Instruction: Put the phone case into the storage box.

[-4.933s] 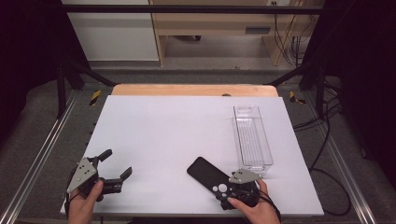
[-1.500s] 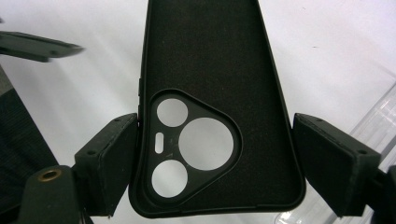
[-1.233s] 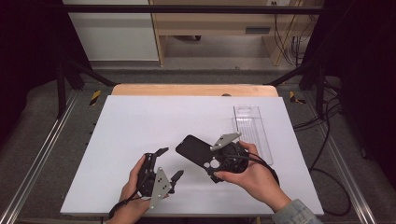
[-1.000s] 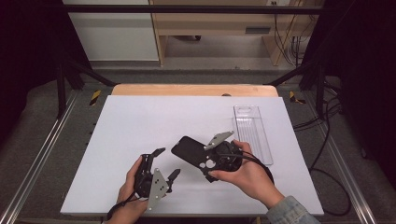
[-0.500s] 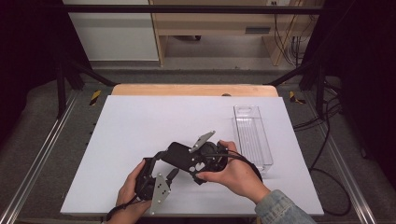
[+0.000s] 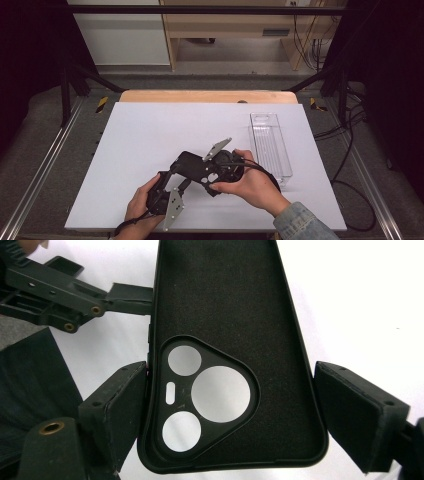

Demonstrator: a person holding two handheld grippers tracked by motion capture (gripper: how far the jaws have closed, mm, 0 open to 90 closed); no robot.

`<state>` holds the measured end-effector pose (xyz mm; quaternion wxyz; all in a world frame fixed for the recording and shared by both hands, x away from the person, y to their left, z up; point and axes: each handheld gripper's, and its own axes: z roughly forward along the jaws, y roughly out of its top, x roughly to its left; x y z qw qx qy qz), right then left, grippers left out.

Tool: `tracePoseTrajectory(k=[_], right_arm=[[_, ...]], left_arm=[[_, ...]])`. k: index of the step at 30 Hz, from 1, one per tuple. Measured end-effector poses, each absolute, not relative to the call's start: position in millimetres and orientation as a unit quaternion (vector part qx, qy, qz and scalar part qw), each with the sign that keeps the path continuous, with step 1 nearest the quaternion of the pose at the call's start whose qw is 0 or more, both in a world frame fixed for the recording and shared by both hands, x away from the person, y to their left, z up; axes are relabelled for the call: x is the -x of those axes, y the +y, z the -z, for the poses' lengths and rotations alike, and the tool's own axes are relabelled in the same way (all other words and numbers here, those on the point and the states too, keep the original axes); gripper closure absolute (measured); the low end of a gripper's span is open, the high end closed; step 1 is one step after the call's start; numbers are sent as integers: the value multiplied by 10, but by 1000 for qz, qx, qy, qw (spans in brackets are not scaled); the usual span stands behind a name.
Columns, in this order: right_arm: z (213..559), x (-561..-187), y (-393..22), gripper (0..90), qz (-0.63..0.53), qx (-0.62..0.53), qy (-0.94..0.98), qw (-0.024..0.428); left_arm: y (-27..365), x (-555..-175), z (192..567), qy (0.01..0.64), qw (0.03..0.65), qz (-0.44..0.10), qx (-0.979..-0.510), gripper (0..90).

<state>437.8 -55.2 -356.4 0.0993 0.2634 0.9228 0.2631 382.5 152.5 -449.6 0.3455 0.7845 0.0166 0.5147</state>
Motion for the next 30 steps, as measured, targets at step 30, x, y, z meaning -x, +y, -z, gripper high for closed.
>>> tracePoseTrajectory(k=[30], right_arm=[[3651,-4483,-560,127,-346,-244,905,47]], left_arm=[[1522,-3796,4529,-34,282,-522,-804,806]])
